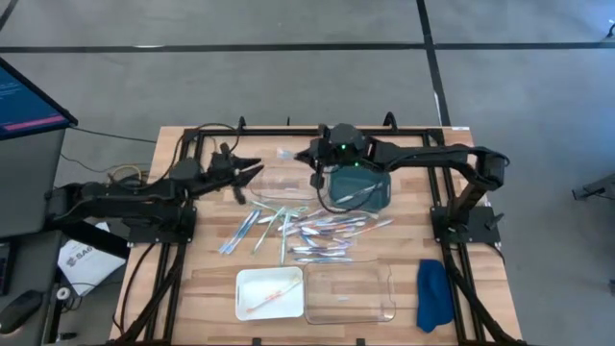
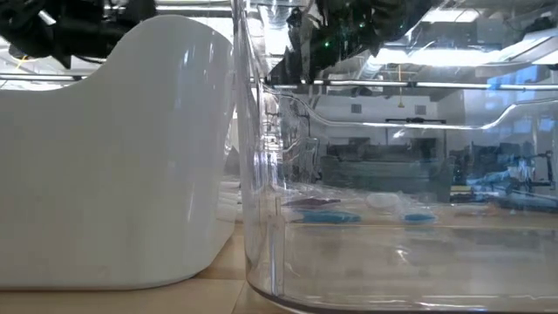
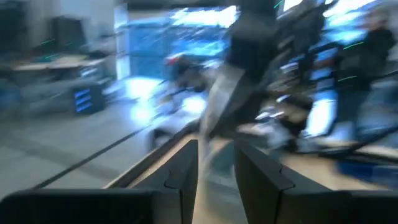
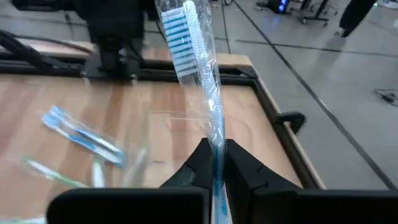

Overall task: Pick & Place Toothbrushes
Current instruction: Put the blue toothbrush into the top transparent bin

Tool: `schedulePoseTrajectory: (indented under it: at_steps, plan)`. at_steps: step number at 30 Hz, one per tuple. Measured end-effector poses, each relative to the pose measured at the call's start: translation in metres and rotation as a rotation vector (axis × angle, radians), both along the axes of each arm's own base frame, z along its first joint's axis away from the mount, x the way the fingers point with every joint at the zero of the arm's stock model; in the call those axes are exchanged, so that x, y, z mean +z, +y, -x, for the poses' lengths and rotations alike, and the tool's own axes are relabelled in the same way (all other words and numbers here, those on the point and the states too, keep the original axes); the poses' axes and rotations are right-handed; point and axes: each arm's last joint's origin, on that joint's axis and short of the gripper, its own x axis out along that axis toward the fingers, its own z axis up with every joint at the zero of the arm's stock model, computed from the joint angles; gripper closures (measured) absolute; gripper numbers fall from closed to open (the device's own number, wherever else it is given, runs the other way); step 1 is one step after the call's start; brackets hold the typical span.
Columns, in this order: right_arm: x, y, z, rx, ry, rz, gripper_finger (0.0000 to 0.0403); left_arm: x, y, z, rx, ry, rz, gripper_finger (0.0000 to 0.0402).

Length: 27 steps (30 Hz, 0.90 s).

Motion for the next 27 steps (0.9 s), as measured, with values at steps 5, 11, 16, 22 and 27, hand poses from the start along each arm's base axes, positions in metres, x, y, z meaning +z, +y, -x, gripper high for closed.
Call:
schedulePoseTrajectory:
  at_steps: [5,11,16,22,27]
  plan:
    - [-0.025,0.000,-0.022,-0.017,0.035,-0.044,0.0392,-0.004,0.002,0.001,-0.056,0.004,-0.005,0.0307]
    - [-0.025,0.002,-0.031,-0.012,0.012,-0.043,0.0390,-0.019,0.007,-0.009,-0.004,0.086,0.024,0.0307]
    - [-0.018,-0.001,-0.028,-0.026,-0.015,-0.076,0.0391,-0.025,0.012,-0.011,0.077,0.123,0.038,0.0307]
    - [0.006,0.001,-0.026,0.100,-0.169,-0.136,0.0389,-0.024,0.011,-0.015,0.030,0.089,0.024,0.0307]
    - [0.017,0.001,-0.022,0.135,-0.223,-0.144,0.0389,-0.023,0.010,-0.017,-0.024,0.069,0.013,0.0307]
